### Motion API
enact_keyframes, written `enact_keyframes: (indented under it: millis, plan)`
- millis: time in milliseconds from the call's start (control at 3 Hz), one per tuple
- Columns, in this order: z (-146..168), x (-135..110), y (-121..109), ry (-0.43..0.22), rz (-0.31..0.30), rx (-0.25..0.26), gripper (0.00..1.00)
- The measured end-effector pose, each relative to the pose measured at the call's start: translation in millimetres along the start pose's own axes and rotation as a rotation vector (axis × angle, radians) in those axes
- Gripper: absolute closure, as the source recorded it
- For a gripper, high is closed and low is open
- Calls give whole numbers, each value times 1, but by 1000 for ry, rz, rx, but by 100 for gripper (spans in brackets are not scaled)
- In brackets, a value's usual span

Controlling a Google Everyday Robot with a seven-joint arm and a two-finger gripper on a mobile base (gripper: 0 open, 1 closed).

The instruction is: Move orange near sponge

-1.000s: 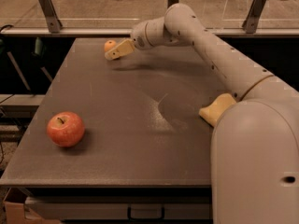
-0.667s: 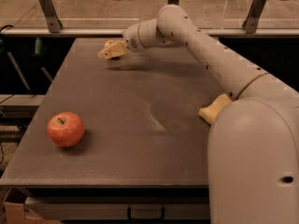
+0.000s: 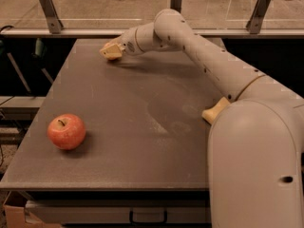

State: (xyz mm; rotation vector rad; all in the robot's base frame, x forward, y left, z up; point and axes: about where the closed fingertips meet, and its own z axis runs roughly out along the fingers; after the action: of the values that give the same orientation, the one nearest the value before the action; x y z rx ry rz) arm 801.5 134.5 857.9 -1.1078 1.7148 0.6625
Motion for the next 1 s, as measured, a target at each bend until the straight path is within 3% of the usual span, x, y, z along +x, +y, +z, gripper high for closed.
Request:
enact_keyframes:
  millis: [333, 667, 1000]
  plan:
    - [-22, -3, -9, -11, -20, 55, 88]
    - [-62, -10, -7, -20, -56, 86, 100]
    - [-100, -7, 6, -33, -83, 61, 100]
